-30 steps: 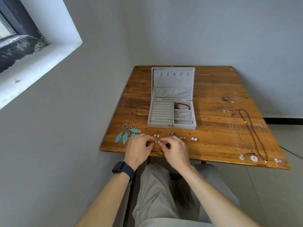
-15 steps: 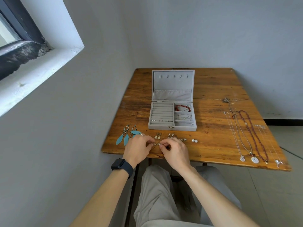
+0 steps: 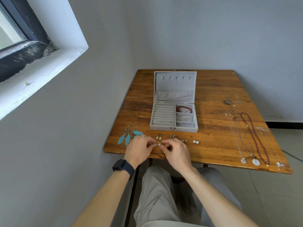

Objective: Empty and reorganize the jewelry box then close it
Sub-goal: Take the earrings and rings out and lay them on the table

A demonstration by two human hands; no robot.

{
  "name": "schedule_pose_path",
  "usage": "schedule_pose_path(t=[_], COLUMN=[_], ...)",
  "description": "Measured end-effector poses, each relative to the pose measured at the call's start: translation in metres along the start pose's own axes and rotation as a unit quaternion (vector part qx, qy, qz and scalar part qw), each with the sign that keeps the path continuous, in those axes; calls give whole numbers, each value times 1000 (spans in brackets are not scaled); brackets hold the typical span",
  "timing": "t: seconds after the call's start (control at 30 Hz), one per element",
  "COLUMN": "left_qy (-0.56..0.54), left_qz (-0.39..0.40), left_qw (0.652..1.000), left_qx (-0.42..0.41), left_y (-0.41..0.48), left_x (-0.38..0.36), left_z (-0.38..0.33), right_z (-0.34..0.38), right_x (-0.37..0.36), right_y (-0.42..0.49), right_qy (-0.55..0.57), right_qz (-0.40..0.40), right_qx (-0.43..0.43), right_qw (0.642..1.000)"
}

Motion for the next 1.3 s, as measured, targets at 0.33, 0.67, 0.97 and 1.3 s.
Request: schedule_pose_path(t=[0.33,0.67,0.97,1.3], left_qy=[37,69,83,88], left_qz=[-26,-59,9,31], left_qw=[999,996,996,995], left_qx=[-11,-3,25,28], left_y=[-1,39,85,87], left_x=[21,48,21,10], left_z=[9,6,5,19], right_z=[7,28,39,41], right_x=[10,40,13,-16], right_y=[-8,49,116,129], right_qy=[-9,-116,-198,-244], right_qz=[62,47,88,148], right_qx=[56,113,117,137], right_qw=[996,986,969,948])
Point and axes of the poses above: each hand's wrist, its own y-axis towards the middle knuckle, its own x-axis out of the back of the hand, z = x × y, the point moved 9 cm from there along y, towards the middle knuckle, and after that the axes turned 1 degree about x, right-handed, at the moved point
